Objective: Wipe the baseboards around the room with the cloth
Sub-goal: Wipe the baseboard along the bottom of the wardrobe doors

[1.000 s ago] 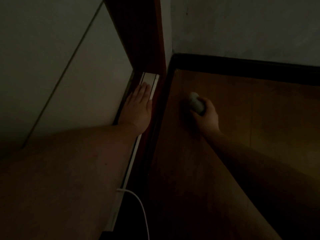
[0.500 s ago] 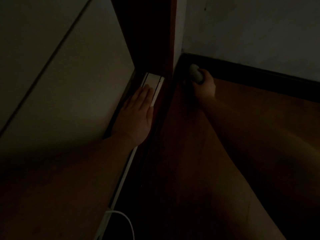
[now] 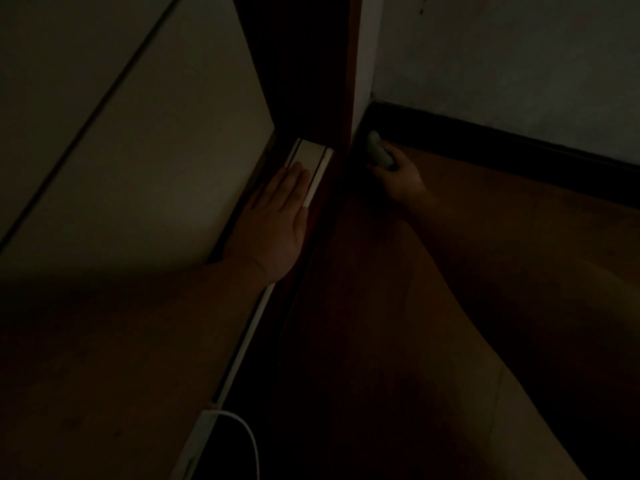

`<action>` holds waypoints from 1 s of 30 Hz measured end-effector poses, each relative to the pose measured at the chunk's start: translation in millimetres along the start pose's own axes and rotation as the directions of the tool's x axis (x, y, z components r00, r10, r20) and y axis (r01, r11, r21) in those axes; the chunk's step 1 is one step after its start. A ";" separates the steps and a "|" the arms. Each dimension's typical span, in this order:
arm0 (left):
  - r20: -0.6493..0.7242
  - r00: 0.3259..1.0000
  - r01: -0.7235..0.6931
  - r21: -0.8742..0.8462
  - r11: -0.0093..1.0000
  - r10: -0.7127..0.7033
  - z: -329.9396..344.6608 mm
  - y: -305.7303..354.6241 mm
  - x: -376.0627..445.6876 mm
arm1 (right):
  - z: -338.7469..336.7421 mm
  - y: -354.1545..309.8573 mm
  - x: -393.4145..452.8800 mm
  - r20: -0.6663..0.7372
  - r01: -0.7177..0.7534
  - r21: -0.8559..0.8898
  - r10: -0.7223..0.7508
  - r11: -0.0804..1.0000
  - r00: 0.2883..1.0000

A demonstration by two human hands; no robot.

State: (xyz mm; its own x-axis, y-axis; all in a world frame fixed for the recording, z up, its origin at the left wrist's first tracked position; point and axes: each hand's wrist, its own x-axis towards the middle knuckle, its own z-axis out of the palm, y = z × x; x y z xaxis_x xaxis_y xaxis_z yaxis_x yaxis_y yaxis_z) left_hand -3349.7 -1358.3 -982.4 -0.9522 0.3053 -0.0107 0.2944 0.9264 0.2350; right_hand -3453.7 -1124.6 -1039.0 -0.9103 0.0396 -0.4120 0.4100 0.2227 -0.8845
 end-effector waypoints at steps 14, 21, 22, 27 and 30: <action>0.044 0.999 0.015 0.034 0.999 -0.017 -6.8 3.7 4.2 | 72.4 62.6 -158.3 0.055 0.060 0.069 -0.064 0.996 0.996; 0.081 0.996 0.032 0.043 0.999 -0.035 -12.8 8.4 5.6 | 100.5 84.9 -221.4 0.080 -0.055 0.190 0.040 0.980 0.996; 0.082 0.996 0.030 0.043 0.999 -0.033 -12.2 8.9 5.6 | 103.7 87.2 -228.9 0.082 -0.069 0.209 0.053 0.976 0.995; 0.092 0.995 0.027 0.029 0.999 -0.030 -12.1 8.0 6.5 | 111.3 102.7 -253.7 0.163 -0.107 0.262 0.065 0.959 0.984; 0.083 0.996 0.029 0.027 0.999 -0.031 -12.1 8.2 5.7 | 102.3 104.0 -253.1 0.217 -0.202 0.375 0.127 0.905 0.968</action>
State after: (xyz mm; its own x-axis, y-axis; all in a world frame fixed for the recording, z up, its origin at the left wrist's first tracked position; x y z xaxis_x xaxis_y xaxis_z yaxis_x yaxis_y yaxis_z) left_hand -3353.6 -1351.6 -968.7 -0.9508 0.2936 -0.0985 0.2688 0.9404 0.2083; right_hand -3174.9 -1211.1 -1049.1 -0.8169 -0.1449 -0.5582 0.5764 -0.1716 -0.7990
